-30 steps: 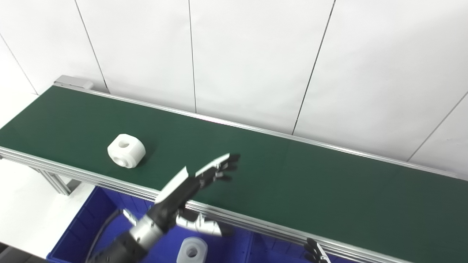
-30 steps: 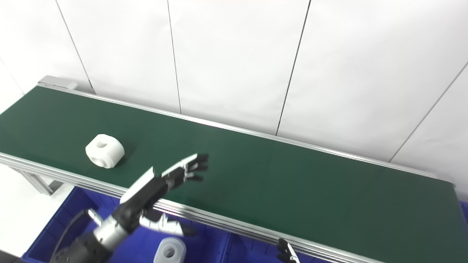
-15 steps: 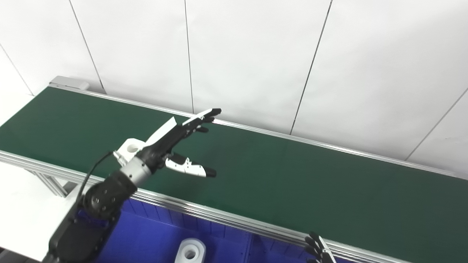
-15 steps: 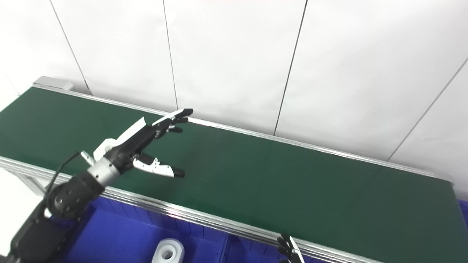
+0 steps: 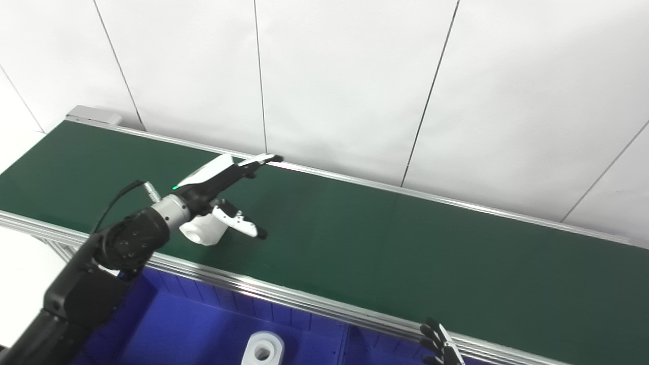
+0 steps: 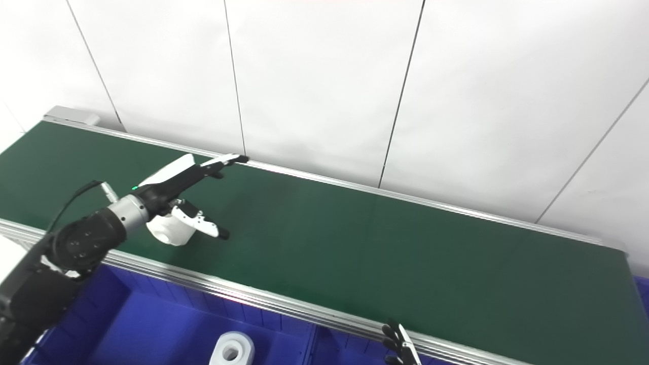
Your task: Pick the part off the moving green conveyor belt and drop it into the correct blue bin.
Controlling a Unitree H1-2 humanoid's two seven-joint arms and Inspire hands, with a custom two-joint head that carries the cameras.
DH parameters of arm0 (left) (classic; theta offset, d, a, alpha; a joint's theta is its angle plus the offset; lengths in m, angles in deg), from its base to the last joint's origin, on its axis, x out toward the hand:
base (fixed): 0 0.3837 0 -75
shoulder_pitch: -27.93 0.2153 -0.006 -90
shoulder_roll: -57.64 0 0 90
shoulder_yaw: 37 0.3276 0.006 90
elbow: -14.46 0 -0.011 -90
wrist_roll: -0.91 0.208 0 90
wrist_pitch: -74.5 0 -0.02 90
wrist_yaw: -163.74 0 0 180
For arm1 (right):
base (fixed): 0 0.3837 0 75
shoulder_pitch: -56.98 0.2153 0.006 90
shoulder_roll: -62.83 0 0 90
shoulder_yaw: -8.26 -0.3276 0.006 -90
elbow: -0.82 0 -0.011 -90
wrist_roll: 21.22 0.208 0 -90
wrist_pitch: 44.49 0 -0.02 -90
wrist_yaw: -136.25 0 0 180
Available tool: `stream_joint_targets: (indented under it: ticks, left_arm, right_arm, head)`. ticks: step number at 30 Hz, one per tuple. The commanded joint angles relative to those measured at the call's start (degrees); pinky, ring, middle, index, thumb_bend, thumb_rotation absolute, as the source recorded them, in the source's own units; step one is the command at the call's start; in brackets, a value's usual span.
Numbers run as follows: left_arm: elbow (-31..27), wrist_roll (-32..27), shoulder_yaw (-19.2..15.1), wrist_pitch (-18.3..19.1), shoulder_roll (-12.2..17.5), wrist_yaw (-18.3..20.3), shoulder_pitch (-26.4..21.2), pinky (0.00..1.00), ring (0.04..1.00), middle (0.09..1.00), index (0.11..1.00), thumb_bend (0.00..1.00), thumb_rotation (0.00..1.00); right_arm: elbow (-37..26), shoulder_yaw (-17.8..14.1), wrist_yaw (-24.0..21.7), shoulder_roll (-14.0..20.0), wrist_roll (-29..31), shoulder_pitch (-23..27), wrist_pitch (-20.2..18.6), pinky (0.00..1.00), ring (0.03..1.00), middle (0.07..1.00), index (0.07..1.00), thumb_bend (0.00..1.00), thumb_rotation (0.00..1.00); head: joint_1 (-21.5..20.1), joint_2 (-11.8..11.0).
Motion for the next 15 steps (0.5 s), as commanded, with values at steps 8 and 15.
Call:
stream_joint_targets:
  ticks: [8, 15]
  left_arm:
    - [1.7, 4.7, 1.6, 4.0, 3.1, 0.8, -1.7, 0.89, 0.989, 0.994, 0.934, 0.93, 0.12]
    - [5.4, 5.6, 2.8, 3.3, 2.5, 0.1, -1.5, 0.91, 1.0, 0.996, 0.937, 0.94, 0.12]
  right_arm:
    - [-0.7, -0.1, 0.7, -0.5, 0.4, 0.4, 3.8, 0.76, 0.852, 0.887, 0.932, 0.67, 0.25]
    - [-0.6, -0.2, 0.6, -0.5, 0.5, 0.4, 4.0, 0.76, 0.852, 0.887, 0.933, 0.67, 0.25]
  head:
    - [0.0, -0.1]
    - [0.1, 0.0]
